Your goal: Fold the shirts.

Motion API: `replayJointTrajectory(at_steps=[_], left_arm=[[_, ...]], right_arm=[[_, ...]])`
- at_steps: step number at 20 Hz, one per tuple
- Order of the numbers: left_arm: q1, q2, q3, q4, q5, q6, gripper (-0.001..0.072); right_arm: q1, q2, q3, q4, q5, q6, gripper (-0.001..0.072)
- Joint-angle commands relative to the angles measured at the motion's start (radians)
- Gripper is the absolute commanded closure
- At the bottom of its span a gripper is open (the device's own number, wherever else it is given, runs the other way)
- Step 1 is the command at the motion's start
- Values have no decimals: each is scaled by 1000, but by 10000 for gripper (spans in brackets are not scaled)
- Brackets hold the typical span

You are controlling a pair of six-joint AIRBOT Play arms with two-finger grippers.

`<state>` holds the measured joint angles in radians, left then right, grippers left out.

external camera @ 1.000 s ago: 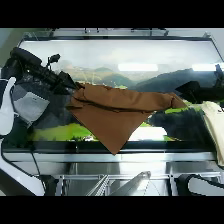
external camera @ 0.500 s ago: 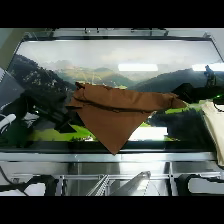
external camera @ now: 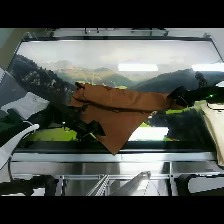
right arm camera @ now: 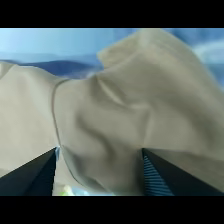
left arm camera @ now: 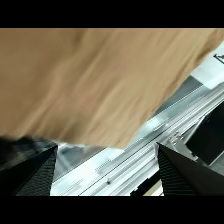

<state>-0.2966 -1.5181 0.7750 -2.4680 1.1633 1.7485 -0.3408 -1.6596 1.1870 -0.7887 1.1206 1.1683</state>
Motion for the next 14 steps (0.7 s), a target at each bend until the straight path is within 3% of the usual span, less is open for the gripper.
replayJointTrajectory(at_steps=[1,2,3,4,7,10,14], left_arm=[[-73,-113,93,7,-60,-17,15],[-81,-144,122,8,-47,-21,184],[-86,-171,151,8,-29,-21,517],[-87,-189,177,14,-9,-14,699],[-67,-192,264,62,85,-2,693],[32,-157,393,267,169,-61,693],[202,-208,660,368,270,-43,692]], right_arm=[[52,-25,32,-5,6,6,315],[57,-26,34,-3,6,6,371],[57,-26,34,3,7,6,474],[52,-26,34,3,6,6,678],[6,-20,34,3,27,7,688],[-83,20,15,-33,119,39,690],[-171,231,-274,-64,143,71,689]])
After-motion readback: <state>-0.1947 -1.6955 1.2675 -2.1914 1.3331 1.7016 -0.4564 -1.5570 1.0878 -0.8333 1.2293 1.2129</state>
